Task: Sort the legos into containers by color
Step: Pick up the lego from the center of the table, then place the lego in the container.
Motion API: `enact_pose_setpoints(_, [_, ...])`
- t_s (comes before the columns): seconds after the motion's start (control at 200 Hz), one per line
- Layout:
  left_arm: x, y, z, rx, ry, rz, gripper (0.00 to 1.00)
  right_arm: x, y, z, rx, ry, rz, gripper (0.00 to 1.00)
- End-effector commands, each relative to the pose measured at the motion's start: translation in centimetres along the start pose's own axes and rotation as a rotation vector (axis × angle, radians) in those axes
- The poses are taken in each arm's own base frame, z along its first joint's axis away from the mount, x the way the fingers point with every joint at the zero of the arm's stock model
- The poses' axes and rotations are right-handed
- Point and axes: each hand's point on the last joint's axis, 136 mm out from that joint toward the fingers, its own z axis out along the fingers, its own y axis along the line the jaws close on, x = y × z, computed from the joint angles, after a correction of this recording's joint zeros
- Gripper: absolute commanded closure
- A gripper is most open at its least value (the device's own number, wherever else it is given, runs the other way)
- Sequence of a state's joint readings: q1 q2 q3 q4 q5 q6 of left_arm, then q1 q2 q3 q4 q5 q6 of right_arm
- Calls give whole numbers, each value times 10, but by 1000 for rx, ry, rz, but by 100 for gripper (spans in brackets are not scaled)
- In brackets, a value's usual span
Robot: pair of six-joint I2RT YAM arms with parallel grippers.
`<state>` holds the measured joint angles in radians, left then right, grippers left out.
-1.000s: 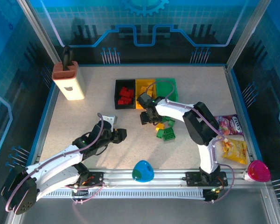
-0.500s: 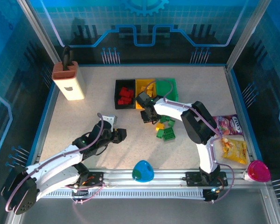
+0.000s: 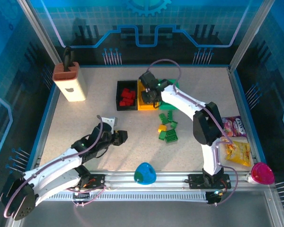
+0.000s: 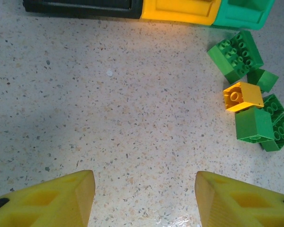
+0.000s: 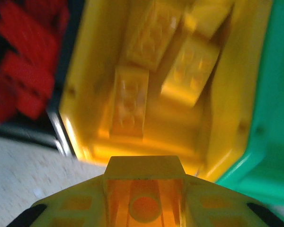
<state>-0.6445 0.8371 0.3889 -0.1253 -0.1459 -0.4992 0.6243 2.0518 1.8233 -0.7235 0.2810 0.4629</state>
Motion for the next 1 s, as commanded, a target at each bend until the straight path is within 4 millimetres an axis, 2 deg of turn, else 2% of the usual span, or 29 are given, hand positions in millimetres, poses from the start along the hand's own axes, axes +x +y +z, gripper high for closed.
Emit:
enact_pose_setpoints(0.0, [0, 1, -10, -3, -4, -4, 41, 4, -11, 21, 41, 83, -32, 66])
enact_pose_setpoints(0.215, [-1, -1, -21, 12, -17, -12, 41, -13, -5, 33, 19, 90, -30, 59])
enact_pose_setpoints(0.255, [-1, -2, -21, 15, -18, -11, 41, -15, -1, 32, 0, 89, -30, 50])
enact_pose_setpoints(0.325, [-1, -4, -21, 18, -15, -6, 41, -19, 7, 24, -38, 69, -38, 20])
enact_pose_setpoints(0.375, [-1, -5, -21, 20, -11, 3, 41, -21, 11, 16, -50, 37, -41, 12])
enact_pose_setpoints(0.475, [-3, -13, -20, 26, 2, 42, 41, -20, 11, 0, -73, -9, -26, 10])
enact_pose_setpoints(0.655, [-5, -32, -12, 58, 53, 118, 38, -8, -4, -34, -93, -73, 11, 9])
enact_pose_setpoints(0.831, [-6, -60, 3, 145, 123, 153, 33, 19, -21, -60, -102, -105, 38, 9])
enact_pose_setpoints(0.996, [-9, -93, 23, 221, 219, 192, 25, 52, -47, -73, -73, -118, 95, 8])
